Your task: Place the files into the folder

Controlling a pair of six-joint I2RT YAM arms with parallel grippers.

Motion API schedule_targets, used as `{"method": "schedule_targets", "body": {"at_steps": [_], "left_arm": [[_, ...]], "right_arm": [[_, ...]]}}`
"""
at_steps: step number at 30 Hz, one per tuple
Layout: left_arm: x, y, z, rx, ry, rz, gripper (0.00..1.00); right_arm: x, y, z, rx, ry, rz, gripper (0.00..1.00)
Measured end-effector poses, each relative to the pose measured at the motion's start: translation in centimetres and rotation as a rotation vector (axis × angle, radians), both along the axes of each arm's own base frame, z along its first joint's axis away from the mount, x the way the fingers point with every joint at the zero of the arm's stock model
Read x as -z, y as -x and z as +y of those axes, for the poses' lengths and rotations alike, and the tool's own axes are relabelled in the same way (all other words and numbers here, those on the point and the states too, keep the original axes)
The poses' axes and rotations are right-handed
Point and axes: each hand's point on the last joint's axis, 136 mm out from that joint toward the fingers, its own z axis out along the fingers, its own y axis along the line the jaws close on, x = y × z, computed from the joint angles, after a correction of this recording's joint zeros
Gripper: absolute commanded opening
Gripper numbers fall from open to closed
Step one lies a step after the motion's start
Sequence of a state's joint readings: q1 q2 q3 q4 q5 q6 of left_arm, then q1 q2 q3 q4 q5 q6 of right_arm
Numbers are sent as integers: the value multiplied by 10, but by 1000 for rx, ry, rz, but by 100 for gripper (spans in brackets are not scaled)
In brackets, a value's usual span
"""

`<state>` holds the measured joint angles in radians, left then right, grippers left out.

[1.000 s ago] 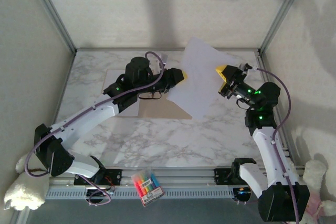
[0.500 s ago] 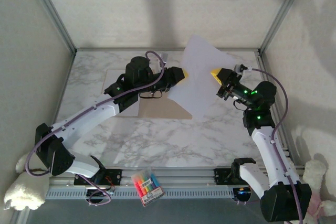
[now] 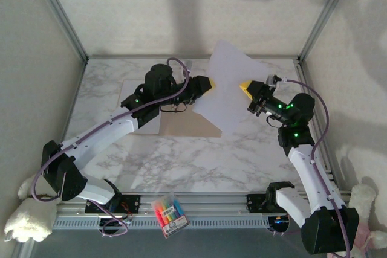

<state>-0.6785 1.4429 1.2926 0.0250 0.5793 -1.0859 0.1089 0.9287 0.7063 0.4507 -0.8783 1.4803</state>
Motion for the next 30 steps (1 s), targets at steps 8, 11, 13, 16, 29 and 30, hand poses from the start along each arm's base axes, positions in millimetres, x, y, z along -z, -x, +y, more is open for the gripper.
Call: {"method": "schedule_targets", "body": {"at_steps": [8, 11, 13, 16, 29, 30], "left_arm": [[2, -1, -1, 0, -2, 3, 37], [5, -2, -2, 0, -6, 8, 37], [5, -2, -2, 0, -7, 9, 37], [5, -2, -2, 0, -7, 8, 38], [5, -4, 0, -7, -8, 8, 38], [5, -5, 0, -10, -8, 8, 38]], "right_arm": [[8, -1, 4, -11, 5, 17, 45], [8, -1, 5, -15, 8, 15, 37], [9, -1, 6, -17, 9, 14, 31], [8, -1, 6, -19, 14, 3, 22], [13, -2, 6, -13, 27, 11, 34], [14, -2, 6, -11, 27, 14, 34]]}}
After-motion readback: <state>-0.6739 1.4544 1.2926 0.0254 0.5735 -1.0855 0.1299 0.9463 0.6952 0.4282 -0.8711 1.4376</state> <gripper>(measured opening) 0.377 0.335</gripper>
